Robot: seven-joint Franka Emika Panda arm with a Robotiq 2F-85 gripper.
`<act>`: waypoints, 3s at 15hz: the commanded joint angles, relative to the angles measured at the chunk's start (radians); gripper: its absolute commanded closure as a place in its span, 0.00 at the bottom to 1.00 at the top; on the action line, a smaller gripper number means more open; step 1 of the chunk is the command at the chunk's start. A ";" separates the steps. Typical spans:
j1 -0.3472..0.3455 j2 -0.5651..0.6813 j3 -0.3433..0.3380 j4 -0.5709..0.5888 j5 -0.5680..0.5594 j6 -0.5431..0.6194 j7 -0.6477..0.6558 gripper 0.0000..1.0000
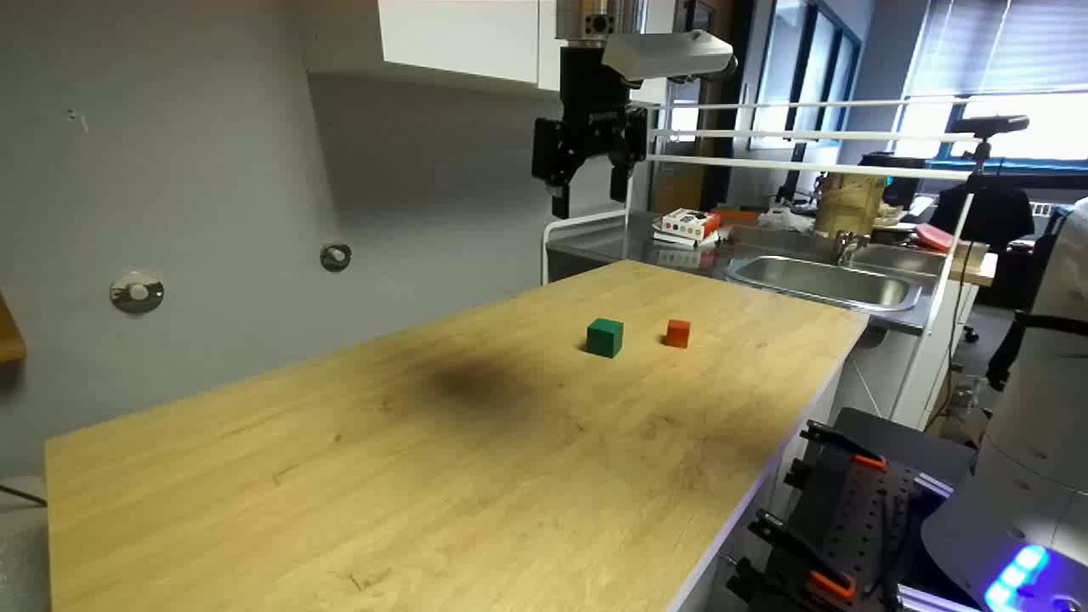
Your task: Put the orange block on top of the green block
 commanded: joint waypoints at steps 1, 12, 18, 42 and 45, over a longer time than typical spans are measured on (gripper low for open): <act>0.035 0.004 -0.031 0.003 -0.012 -0.004 0.009 0.00; 0.034 0.004 -0.031 0.005 -0.012 -0.003 0.009 0.00; 0.037 0.015 -0.050 0.003 -0.019 0.005 0.011 0.00; -0.128 0.250 -0.495 -0.247 0.360 0.419 -0.374 0.00; -0.148 0.284 -0.518 -0.259 0.427 0.436 -0.410 0.00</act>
